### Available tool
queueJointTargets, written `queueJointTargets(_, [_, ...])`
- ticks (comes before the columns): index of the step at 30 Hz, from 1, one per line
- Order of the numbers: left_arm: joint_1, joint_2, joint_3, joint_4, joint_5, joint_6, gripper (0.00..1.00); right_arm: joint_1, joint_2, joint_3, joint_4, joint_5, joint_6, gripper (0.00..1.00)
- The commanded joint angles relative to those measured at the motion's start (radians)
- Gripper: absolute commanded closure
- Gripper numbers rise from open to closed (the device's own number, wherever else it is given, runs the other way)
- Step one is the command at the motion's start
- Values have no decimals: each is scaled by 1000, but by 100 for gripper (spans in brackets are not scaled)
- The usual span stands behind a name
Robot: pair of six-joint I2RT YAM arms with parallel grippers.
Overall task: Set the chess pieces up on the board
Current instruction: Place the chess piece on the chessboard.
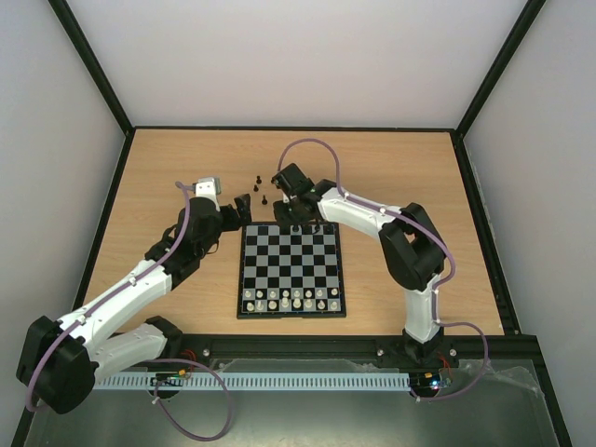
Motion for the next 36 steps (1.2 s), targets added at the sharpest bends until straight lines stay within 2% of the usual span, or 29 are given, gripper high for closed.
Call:
queueJointTargets(1, [0,1,11,-13,-16,4,1,10,26,-11,-14,-8,10,97])
queueJointTargets(21, [0,2,11,-13,-16,3,1,12,60,2,-50,9,10,96])
queueJointTargets(36, [0,0,12,-13,-15,3,1,12,55,-2,-63,26,10,86])
